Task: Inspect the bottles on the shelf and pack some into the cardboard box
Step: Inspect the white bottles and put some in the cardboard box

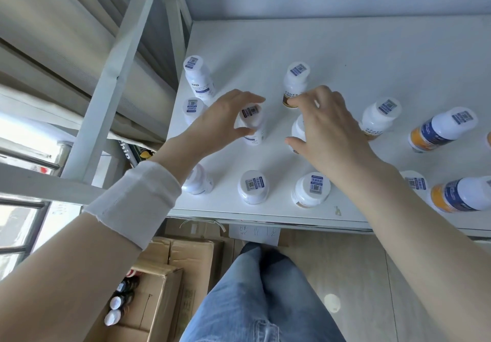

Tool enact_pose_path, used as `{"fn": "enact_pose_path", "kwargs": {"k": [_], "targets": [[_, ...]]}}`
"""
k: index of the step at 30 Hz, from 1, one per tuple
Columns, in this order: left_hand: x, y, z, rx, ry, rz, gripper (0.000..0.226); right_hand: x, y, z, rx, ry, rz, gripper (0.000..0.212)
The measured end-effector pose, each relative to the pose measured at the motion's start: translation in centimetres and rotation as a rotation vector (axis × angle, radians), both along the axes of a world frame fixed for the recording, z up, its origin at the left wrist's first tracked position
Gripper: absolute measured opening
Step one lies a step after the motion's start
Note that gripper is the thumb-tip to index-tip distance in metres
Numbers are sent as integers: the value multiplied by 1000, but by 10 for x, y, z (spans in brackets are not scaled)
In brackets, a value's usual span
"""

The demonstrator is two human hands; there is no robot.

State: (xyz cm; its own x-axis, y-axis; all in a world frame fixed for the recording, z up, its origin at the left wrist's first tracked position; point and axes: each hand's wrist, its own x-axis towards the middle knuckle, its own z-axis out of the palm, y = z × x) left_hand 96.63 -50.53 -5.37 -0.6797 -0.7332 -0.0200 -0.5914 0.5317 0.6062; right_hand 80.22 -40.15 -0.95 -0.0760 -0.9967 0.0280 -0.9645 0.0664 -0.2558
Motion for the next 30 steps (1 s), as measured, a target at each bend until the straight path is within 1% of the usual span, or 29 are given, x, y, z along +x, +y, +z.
{"fn": "enact_pose_path", "kwargs": {"k": [2, 6, 7, 9, 10, 12, 14, 16, 17, 18, 19, 20, 21, 22, 24, 26, 28, 30], "targets": [[8, -1, 4, -48, -4, 30, 67, 5, -1, 0, 16, 32, 12, 55], [44, -9, 8, -239, 26, 274, 56, 19, -3, 4, 23, 50, 10, 53], [52, -10, 5, -227, -6, 333, 54, 24, -3, 5, 12, 43, 7, 52], [57, -9, -1, -102, -68, 405, 49, 35, -5, 5, -20, 4, -9, 49], [57, -9, -4, -43, -64, 419, 45, 40, -5, 4, -29, -23, -16, 47], [56, -8, -3, -23, -6, 451, 36, 50, -4, 0, -66, -113, -31, 47], [62, -5, 6, 23, 159, 533, 30, 58, -3, -6, -126, -307, -72, 47], [71, 5, 22, 222, 452, 583, 24, 64, -3, -9, -103, -594, -178, 49], [75, 13, 32, 364, 611, 554, 22, 67, -3, -6, -16, -791, -246, 50], [79, 23, 39, 502, 746, 483, 21, 71, -3, -2, 92, -1039, -292, 51], [83, 32, 44, 609, 843, 403, 21, 74, -1, 1, 178, -1287, -306, 56], [88, 40, 45, 679, 904, 340, 22, 76, 2, 2, 210, -1469, -287, 60], [92, 47, 45, 717, 937, 307, 24, 78, 5, 5, 191, -1567, -245, 60], [96, 53, 43, 745, 952, 305, 27, 80, 9, 6, 135, -1588, -191, 55], [101, 62, 40, 787, 952, 353, 40, 86, 18, 4, -16, -1475, -95, 51], [104, 69, 39, 823, 966, 432, 37, 90, 26, 2, -138, -1360, -15, 53], [106, 74, 40, 856, 1011, 454, 31, 92, 31, 1, -194, -1291, 23, 56], [104, 76, 43, 866, 1000, 423, 39, 92, 35, 1, -219, -1218, 36, 58]]}}
